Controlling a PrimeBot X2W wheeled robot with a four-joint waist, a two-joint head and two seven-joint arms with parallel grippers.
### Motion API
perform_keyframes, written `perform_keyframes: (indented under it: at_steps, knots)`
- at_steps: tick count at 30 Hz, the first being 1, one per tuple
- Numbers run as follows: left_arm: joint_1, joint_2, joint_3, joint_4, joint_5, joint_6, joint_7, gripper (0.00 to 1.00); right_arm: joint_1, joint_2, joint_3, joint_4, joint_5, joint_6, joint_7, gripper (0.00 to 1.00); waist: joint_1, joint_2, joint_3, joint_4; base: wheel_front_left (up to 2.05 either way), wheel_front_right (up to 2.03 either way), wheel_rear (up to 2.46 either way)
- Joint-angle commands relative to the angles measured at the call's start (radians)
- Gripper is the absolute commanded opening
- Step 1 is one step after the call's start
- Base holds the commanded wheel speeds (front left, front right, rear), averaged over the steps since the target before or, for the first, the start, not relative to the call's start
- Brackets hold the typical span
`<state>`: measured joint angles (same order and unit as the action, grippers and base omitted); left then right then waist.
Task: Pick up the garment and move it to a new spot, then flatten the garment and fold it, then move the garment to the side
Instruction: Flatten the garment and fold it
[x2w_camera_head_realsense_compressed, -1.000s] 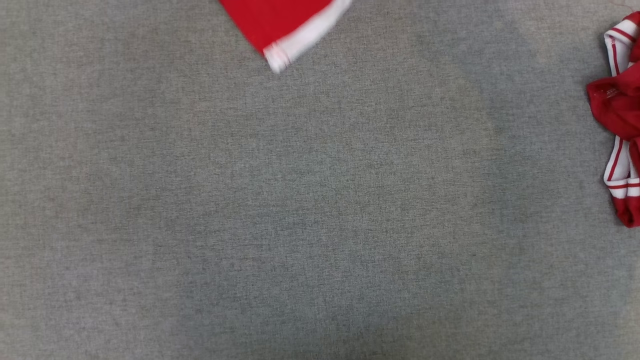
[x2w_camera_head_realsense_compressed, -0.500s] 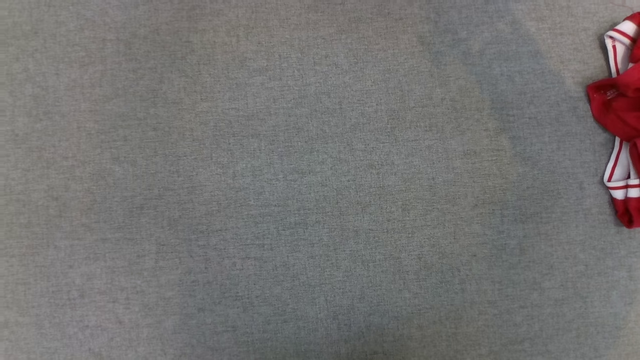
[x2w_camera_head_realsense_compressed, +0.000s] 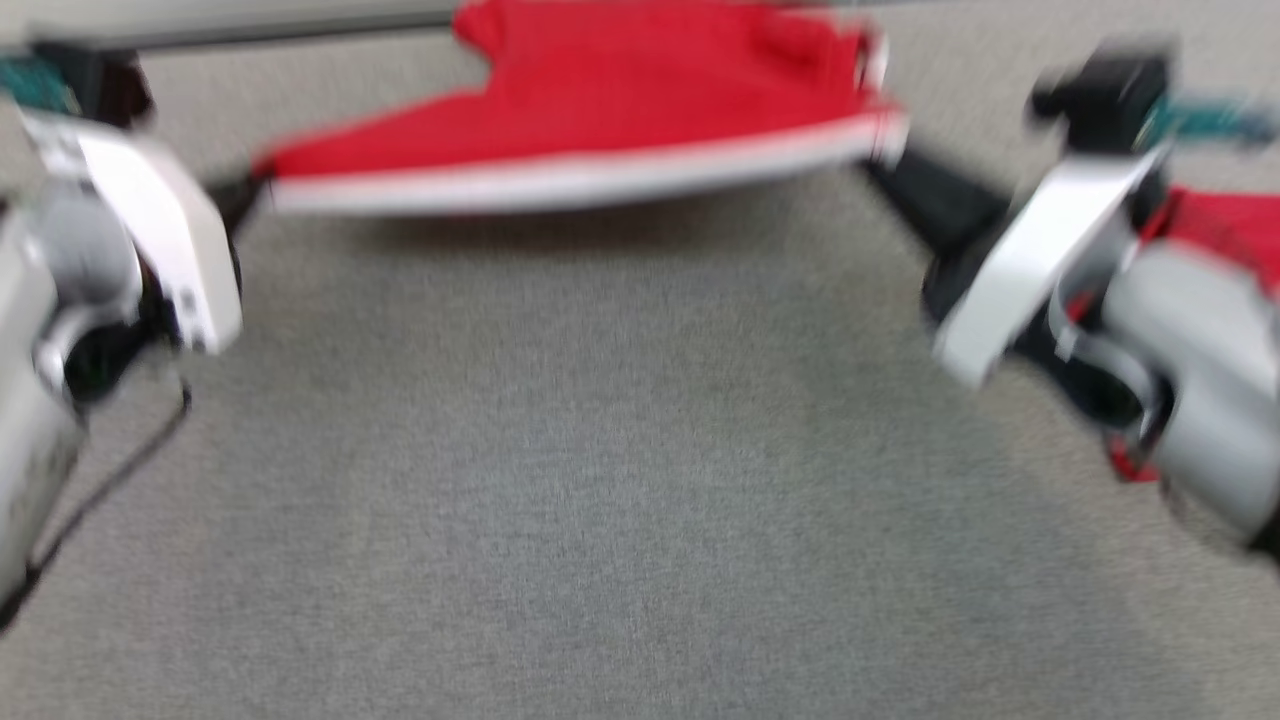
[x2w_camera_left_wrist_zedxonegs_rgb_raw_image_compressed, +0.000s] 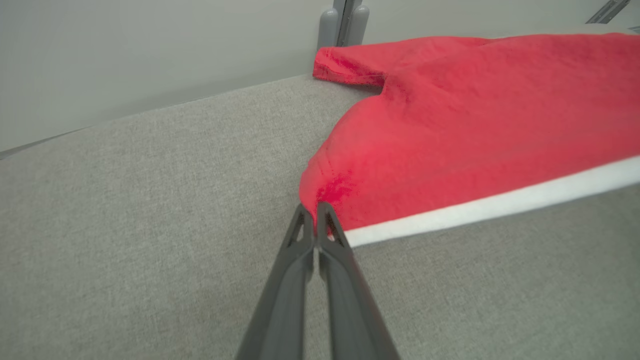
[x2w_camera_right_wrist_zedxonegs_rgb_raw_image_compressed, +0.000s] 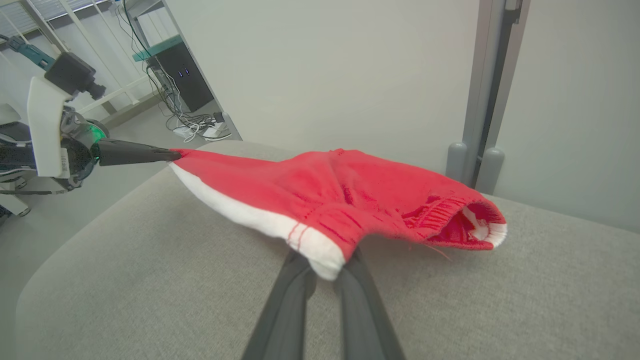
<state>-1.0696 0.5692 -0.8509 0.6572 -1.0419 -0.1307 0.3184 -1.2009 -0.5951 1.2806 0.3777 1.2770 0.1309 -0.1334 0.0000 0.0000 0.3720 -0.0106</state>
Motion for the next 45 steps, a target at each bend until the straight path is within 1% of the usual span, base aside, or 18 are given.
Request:
perform_keyframes:
  at_steps: [1,5,7,9,13,14,15,16,19,21,24,26,30,35,37,45]
  knots:
    - [0.076,0.032,-0.015,-0.035,-0.036,0.001,0.028,0.00,0.092,-0.011,0.002,-0.031,-0.020,0.000,0.037,0.00,0.0000,0.0000,-0.139,-0.013,0.00,0.00,0.00]
    - [0.228,0.087,-0.033,-0.128,-0.118,0.005,0.093,0.00,0.246,-0.035,0.000,-0.103,-0.038,0.000,0.129,0.00,0.0000,0.0000,-0.234,-0.021,0.00,0.00,0.00]
    - [0.301,0.115,-0.038,-0.185,-0.155,0.023,0.127,0.00,0.312,-0.058,0.001,-0.137,-0.038,0.000,0.169,0.00,0.0000,0.0000,-0.269,-0.027,0.00,0.00,0.00]
    - [0.370,0.157,-0.054,-0.260,-0.181,0.041,0.165,0.00,0.368,-0.082,0.001,-0.172,-0.038,0.000,0.201,0.00,0.0000,0.0000,-0.294,-0.034,0.00,0.00,0.00]
    - [0.496,0.258,-0.074,-0.437,-0.245,0.097,0.237,0.00,0.470,-0.139,0.002,-0.253,-0.041,0.000,0.279,0.00,0.0000,0.0000,-0.317,-0.049,0.00,0.00,0.00]
    - [0.550,0.307,-0.077,-0.528,-0.269,0.129,0.256,0.00,0.513,-0.172,0.001,-0.293,-0.035,0.000,0.304,0.00,0.0000,0.0000,-0.322,-0.056,0.00,0.00,0.00]
    - [0.574,0.333,-0.079,-0.570,-0.279,0.144,0.262,0.00,0.532,-0.185,0.001,-0.315,-0.032,0.000,0.309,0.00,0.0000,0.0000,-0.323,-0.060,0.00,0.00,0.00]
    - [0.574,0.333,-0.079,-0.570,-0.279,0.144,0.262,0.00,0.532,-0.185,0.001,-0.315,-0.032,0.000,0.309,0.00,0.0000,0.0000,-0.323,-0.060,0.00,0.00,0.00]
    - [0.646,0.402,-0.083,-0.689,-0.325,0.187,0.285,0.00,0.583,-0.216,0.001,-0.363,-0.029,0.000,0.320,0.00,0.0000,0.0000,-0.327,-0.071,0.00,0.00,0.00]
    - [0.673,0.444,-0.088,-0.760,-0.346,0.208,0.307,0.00,0.604,-0.233,-0.010,-0.389,-0.028,0.000,0.323,0.00,0.0000,0.0000,-0.326,-0.077,0.00,0.00,0.00]
    - [0.650,0.482,-0.087,-0.824,-0.341,0.225,0.351,0.00,0.621,-0.244,-0.044,-0.418,-0.013,0.000,0.318,0.00,0.0000,0.0000,-0.318,-0.075,0.00,0.00,0.00]
    - [0.605,0.482,-0.071,-0.833,-0.338,0.236,0.382,0.00,0.606,-0.246,-0.068,-0.429,-0.009,0.000,0.332,0.00,0.0000,0.0000,-0.301,-0.080,0.00,0.00,0.00]
    - [0.479,0.459,-0.040,-0.799,-0.329,0.238,0.465,0.00,0.564,-0.224,-0.121,-0.434,0.029,0.000,0.362,0.00,0.0000,0.0000,-0.240,-0.096,0.00,0.00,0.00]
    - [0.313,0.404,-0.016,-0.720,-0.323,0.231,0.576,0.00,0.509,-0.187,-0.191,-0.416,0.117,0.000,0.381,0.00,0.0000,0.0000,-0.144,-0.126,0.00,0.00,0.00]
    - [0.248,0.383,-0.009,-0.685,-0.308,0.226,0.607,0.00,0.486,-0.178,-0.214,-0.405,0.135,0.000,0.380,0.00,0.0000,0.0000,-0.104,-0.140,0.00,0.00,0.00]
    - [0.019,0.288,0.010,-0.541,-0.236,0.202,0.670,0.00,0.420,-0.154,-0.290,-0.351,0.174,0.000,0.337,0.00,0.0000,0.0000,0.030,-0.197,0.00,0.00,0.00]
